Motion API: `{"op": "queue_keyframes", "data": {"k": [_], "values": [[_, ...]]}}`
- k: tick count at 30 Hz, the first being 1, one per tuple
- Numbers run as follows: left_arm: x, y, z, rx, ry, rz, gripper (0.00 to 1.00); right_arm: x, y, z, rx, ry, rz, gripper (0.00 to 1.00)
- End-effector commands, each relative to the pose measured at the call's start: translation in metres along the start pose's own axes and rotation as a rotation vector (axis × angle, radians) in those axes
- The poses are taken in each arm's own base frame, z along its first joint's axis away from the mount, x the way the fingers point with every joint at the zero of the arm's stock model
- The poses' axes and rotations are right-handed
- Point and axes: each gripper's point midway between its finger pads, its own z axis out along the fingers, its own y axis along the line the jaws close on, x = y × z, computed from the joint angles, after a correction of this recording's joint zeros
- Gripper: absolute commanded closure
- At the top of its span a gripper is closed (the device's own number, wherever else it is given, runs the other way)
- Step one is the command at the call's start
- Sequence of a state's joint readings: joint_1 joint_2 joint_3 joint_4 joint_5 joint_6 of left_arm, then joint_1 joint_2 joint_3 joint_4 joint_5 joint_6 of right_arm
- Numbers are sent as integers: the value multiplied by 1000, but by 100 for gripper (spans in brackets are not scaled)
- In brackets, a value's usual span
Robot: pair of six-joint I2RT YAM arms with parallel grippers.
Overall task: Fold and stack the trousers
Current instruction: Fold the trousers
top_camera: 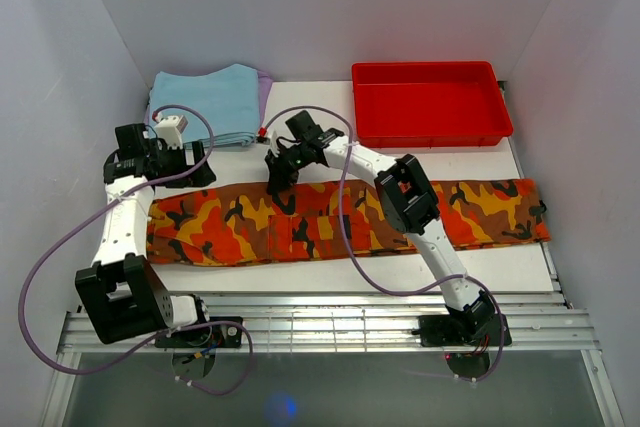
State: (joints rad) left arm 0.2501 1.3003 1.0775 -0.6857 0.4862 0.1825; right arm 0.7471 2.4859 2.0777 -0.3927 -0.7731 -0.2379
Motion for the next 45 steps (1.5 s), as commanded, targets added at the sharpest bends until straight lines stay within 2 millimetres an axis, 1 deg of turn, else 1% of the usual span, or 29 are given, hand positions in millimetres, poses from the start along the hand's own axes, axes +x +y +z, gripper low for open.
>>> {"op": "queue_keyframes", "data": {"k": [1,2,3,4,5,6,7,8,9,10,11,12,16,17,19,20,21,22,26,27,30,32,33,34,35,37,39,41,45], "values": [[-15,0,-5,-3,-34,-27,2,-35,21,-11,-22,-61,-89,86],[-15,-1,-4,4,-32,-33,2,-40,23,-11,-4,-65,-106,92],[-16,-1,-3,8,-32,-38,2,-52,28,-18,11,-84,-134,92],[-14,0,0,12,-21,-51,3,-56,31,-20,24,-91,-154,92],[-13,-2,1,23,-11,-62,4,-52,32,-15,53,-82,-172,92],[-13,-2,2,30,-7,-71,7,-62,42,-21,70,-94,-214,92],[-15,-1,2,36,-8,-85,7,-61,44,-19,86,-84,-278,92],[-14,-1,5,42,3,-103,8,-44,45,-9,131,-41,-310,92],[-14,-1,6,49,8,-118,11,-47,53,-12,162,-35,-370,92],[-18,-2,6,58,7,-131,12,-43,54,-10,191,-19,-444,92],[-16,-2,9,69,27,-150,12,-22,52,0,256,15,-481,92],[-17,-5,10,89,30,-157,13,-28,58,-7,301,-5,-525,92],[-19,-11,11,131,42,-181,16,-13,60,-8,488,-9,-711,92],[-18,-12,11,137,51,-183,16,-11,61,-9,553,0,-751,92],[-13,-13,14,147,77,-191,19,-3,64,-11,615,-12,-842,92],[-9,-14,14,153,91,-190,20,1,60,-15,659,-1,-860,92],[-6,-13,15,154,100,-178,21,2,61,-16,677,4,-903,92],[-3,-13,16,154,108,-172,22,10,60,-17,691,2,-928,92],[14,-19,22,178,155,-142,31,29,64,-15,729,29,-1040,92],[18,-20,24,182,166,-134,35,36,62,-13,731,44,-1050,92],[29,-36,31,224,217,-90,42,49,59,-11,757,70,-1085,92],[32,-40,36,231,232,-56,42,56,62,-12,776,70,-1131,92],[34,-42,39,227,240,-42,40,62,63,-9,780,79,-1149,92],[36,-49,42,237,254,-15,39,64,64,-8,785,79,-1167,92],[37,-49,47,223,265,1,38,66,67,-7,803,79,-1199,92],[39,-58,53,230,280,34,36,69,68,-4,819,81,-1219,92],[42,-60,62,222,292,63,36,73,69,0,825,88,-1230,92],[45,-76,69,247,309,118,36,78,70,3,827,99,-1231,92],[51,-92,83,283,337,181,36,90,71,6,818,120,-1232,92]]}}
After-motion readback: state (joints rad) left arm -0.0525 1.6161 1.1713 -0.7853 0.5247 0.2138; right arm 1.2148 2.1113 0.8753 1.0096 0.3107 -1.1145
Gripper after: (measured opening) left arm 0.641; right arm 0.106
